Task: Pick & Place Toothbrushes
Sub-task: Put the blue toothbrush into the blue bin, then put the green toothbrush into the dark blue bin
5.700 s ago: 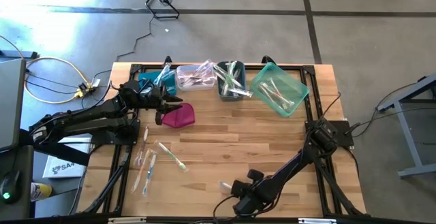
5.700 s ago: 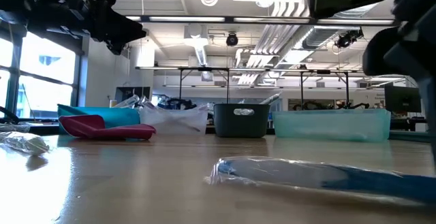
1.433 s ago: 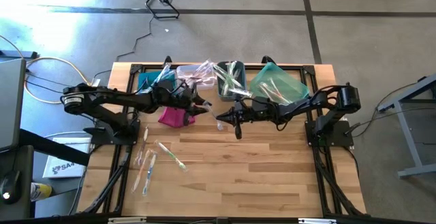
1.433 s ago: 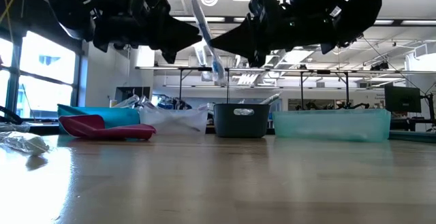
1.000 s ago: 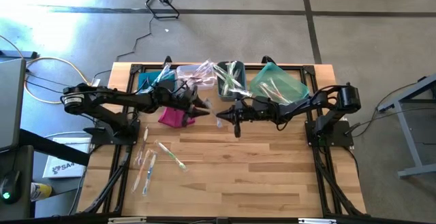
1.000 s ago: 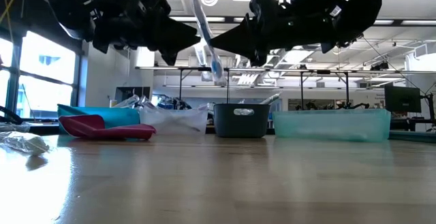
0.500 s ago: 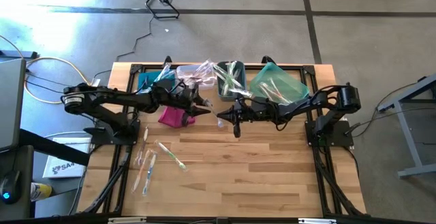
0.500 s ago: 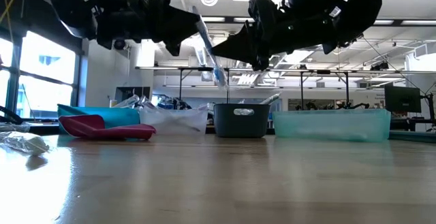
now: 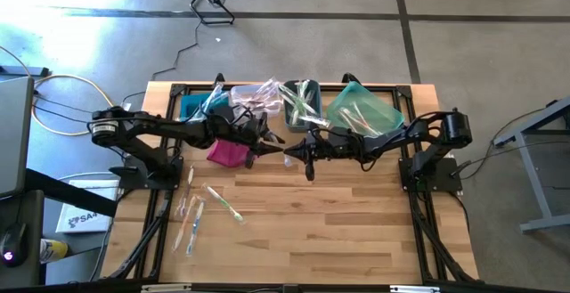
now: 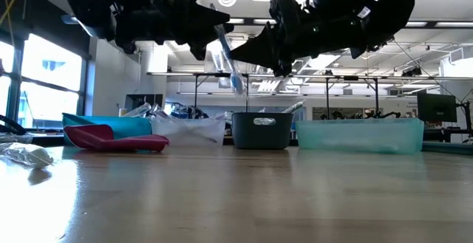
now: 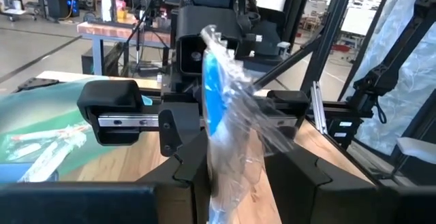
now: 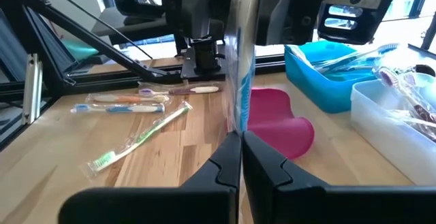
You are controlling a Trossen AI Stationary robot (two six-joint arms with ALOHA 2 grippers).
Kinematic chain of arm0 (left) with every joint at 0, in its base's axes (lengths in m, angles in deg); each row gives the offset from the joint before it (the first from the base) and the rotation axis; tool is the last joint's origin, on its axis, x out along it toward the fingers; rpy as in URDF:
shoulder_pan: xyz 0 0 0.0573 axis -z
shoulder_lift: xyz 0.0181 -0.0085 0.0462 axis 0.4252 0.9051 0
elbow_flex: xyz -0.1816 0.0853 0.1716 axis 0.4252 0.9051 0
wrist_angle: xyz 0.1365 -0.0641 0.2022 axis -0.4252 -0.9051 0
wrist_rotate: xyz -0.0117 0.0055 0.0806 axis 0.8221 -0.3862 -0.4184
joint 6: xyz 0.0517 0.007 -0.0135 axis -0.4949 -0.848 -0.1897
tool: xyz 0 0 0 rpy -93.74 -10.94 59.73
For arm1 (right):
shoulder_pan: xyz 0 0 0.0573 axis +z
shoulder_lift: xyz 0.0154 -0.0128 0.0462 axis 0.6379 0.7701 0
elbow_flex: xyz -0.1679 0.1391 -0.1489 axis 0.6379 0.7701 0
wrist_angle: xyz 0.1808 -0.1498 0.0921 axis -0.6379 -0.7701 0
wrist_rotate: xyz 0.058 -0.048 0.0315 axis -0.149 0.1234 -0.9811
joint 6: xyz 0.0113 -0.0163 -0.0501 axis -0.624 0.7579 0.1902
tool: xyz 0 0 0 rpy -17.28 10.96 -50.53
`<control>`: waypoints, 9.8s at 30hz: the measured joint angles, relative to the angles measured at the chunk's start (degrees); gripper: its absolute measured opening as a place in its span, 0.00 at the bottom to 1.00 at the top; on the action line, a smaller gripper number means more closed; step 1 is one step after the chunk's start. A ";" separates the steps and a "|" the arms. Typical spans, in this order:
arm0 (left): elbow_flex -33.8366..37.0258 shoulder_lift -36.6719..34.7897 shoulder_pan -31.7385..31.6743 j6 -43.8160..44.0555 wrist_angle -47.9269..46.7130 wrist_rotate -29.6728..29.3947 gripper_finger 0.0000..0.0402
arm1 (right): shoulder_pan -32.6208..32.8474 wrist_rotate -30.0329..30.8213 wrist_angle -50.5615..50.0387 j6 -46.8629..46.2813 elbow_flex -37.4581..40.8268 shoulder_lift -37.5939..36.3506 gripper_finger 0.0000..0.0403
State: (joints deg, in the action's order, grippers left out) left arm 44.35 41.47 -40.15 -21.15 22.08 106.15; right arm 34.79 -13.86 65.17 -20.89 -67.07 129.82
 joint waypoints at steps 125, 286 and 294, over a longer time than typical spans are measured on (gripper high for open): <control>33.14 -75.77 -19.52 10.79 -45.89 -59.41 0.06 | 0.15 -2.54 -6.62 -13.99 0.00 -0.46 0.52; 8.01 -34.95 42.86 7.96 -54.96 -67.10 0.01 | 0.24 -1.25 -2.81 -3.02 0.01 -0.44 0.52; -1.33 -30.84 42.86 10.75 -73.91 -56.13 0.01 | 0.24 -1.27 -2.83 -3.02 0.02 -0.44 0.52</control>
State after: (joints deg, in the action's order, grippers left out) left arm 43.02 10.63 2.72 -10.40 -51.83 50.02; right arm 35.03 -15.12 62.34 -23.91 -67.04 129.39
